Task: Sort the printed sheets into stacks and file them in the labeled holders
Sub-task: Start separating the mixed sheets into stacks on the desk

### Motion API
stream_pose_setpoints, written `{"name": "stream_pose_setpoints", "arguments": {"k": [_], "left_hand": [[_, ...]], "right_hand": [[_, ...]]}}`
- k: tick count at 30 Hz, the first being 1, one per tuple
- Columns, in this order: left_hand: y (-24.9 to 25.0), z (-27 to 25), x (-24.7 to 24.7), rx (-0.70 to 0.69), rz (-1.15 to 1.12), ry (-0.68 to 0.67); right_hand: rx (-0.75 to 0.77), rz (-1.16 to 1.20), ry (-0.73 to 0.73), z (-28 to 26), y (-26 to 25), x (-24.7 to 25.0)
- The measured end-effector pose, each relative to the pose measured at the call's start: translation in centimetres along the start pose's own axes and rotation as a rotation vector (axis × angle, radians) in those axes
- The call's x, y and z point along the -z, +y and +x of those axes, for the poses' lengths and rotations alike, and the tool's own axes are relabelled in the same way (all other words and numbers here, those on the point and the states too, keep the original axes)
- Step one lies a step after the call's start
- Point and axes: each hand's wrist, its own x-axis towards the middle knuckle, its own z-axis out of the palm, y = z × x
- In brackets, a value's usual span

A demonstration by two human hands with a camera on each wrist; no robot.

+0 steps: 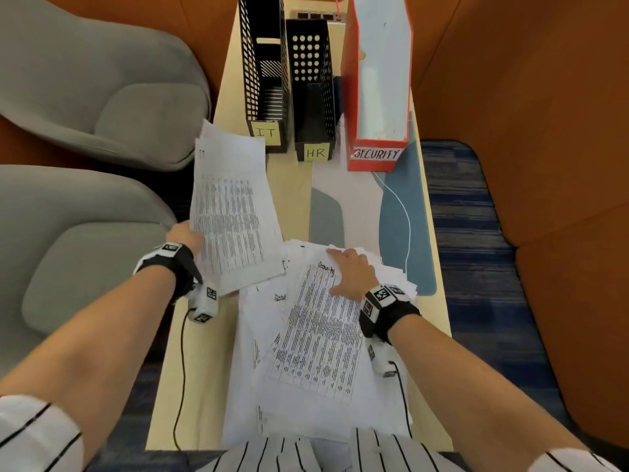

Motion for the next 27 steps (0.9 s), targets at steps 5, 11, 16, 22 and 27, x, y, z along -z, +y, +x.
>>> {"name": "stream_pose_setpoints", "arguments": {"k": [5, 11, 16, 22, 27], "left_hand": [[0.2, 1.0, -1.2, -0.062, 0.224, -0.074], [-0.7, 2.9, -3.1, 0.100, 0.001, 0.041], [3.7, -0.7, -4.2, -0.221, -0.012, 0.305], [9.3, -10.3, -7.6, -0.601, -0.148, -0.671], [9.6, -11.3, -9.8, -0.443, -0.322, -0.486]], "right_hand": [[0.009, -0.047, 0.025, 0.7, -0.2, -1.4], [-0.029, 0.059, -0.054, 2.2, -0.3, -0.5], [0.171, 0.124, 0.201, 1.4, -0.7, -1.0], [0.181, 0.474, 0.431, 0.1, -1.8, 1.5], [0.174, 0.601, 0.569, -0.3, -1.0, 4.7]]}}
